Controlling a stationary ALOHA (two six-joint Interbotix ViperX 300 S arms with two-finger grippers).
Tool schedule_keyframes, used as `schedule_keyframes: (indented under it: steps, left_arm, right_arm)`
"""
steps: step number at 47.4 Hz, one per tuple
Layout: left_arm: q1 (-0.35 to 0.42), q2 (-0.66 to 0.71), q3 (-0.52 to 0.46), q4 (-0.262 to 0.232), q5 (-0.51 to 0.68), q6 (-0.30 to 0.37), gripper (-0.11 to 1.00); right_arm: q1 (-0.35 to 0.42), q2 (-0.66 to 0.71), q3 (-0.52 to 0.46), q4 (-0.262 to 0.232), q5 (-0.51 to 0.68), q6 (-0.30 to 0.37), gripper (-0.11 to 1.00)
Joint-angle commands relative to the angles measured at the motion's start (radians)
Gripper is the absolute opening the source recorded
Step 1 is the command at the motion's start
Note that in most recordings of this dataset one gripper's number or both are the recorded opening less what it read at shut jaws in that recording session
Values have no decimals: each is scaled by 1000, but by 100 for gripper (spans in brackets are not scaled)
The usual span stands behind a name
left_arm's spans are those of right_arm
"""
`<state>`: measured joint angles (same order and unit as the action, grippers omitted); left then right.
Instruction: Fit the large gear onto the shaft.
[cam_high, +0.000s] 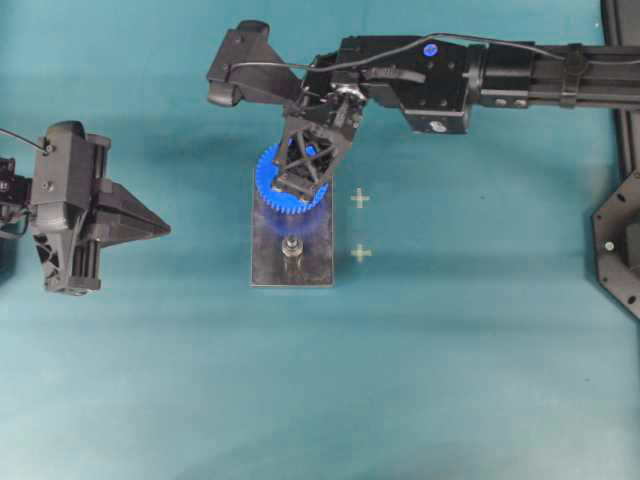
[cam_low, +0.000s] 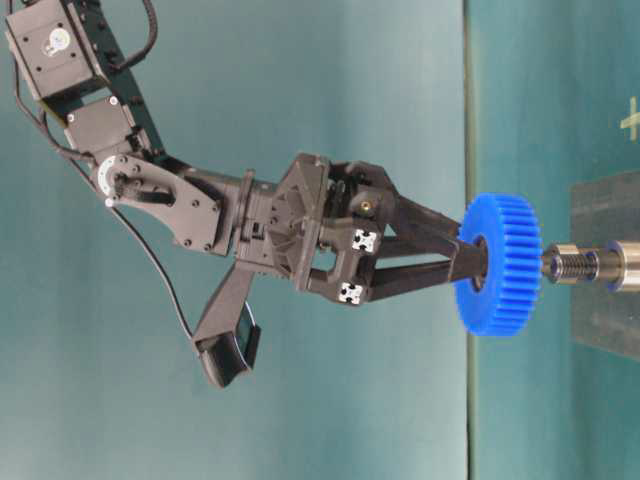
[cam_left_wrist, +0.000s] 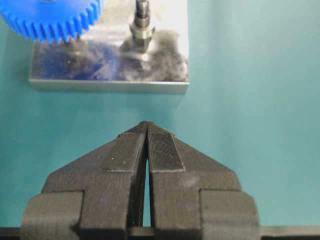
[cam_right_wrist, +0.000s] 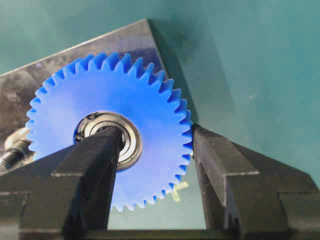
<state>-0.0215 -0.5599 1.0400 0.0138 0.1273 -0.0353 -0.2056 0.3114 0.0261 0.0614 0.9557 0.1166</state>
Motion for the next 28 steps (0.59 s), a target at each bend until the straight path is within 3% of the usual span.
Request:
schedule_keyframes:
  steps: [1,28]
  left_arm:
    - [-2,-3,-12,3,-9,-2,0]
    - [-2,-2,-14,3,-9,-2,0]
  right_arm:
    - [6,-15,-28,3,6,-9,49]
    - [0,-11,-34,3,34,-9,49]
